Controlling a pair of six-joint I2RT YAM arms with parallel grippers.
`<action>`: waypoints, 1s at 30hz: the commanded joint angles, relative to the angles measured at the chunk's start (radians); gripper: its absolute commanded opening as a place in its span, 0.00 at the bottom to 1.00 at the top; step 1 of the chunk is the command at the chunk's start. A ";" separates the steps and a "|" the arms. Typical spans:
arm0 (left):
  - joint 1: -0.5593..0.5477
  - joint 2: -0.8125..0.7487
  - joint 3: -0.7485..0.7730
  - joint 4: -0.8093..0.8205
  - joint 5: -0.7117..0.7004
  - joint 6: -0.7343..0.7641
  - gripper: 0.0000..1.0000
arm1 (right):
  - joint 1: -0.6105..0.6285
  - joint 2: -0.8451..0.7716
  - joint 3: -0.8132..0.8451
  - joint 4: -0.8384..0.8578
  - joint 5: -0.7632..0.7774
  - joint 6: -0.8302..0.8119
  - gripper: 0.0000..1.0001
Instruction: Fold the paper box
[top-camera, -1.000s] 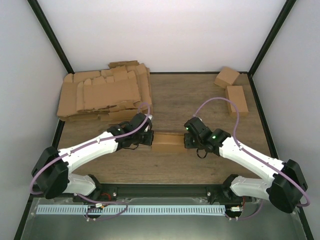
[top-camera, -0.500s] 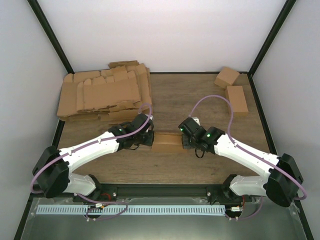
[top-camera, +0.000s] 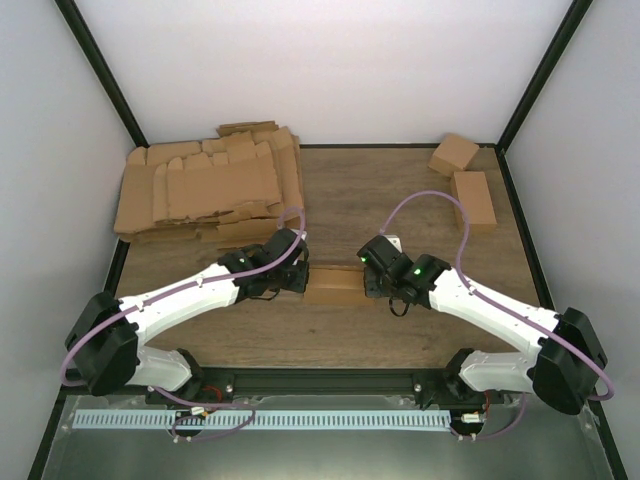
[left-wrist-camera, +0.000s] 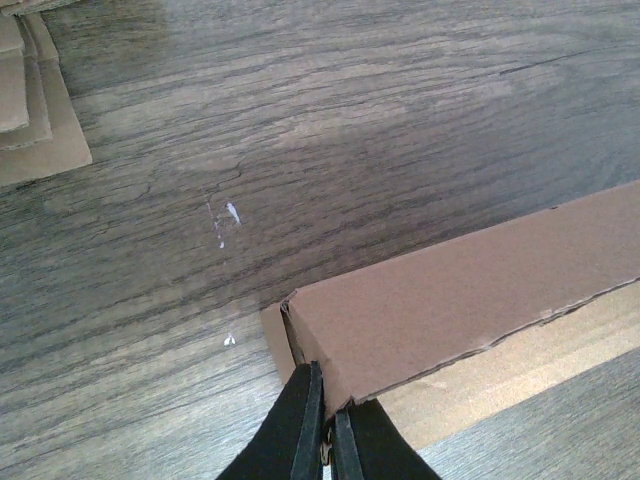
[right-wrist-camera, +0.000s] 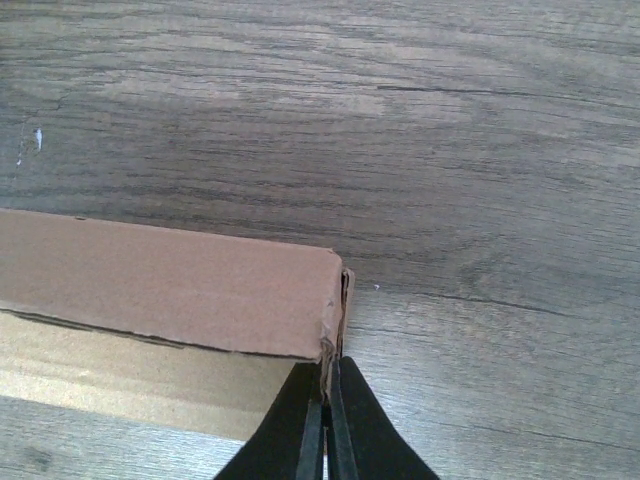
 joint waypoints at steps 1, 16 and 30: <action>-0.012 0.011 0.017 -0.009 0.002 -0.012 0.04 | 0.008 0.007 -0.014 -0.063 0.016 0.043 0.01; 0.020 -0.030 0.035 -0.089 -0.088 -0.024 0.04 | 0.075 0.051 0.030 0.084 -0.074 0.054 0.01; 0.101 -0.073 -0.048 -0.071 -0.050 0.001 0.04 | 0.097 0.108 0.080 0.143 -0.065 0.040 0.01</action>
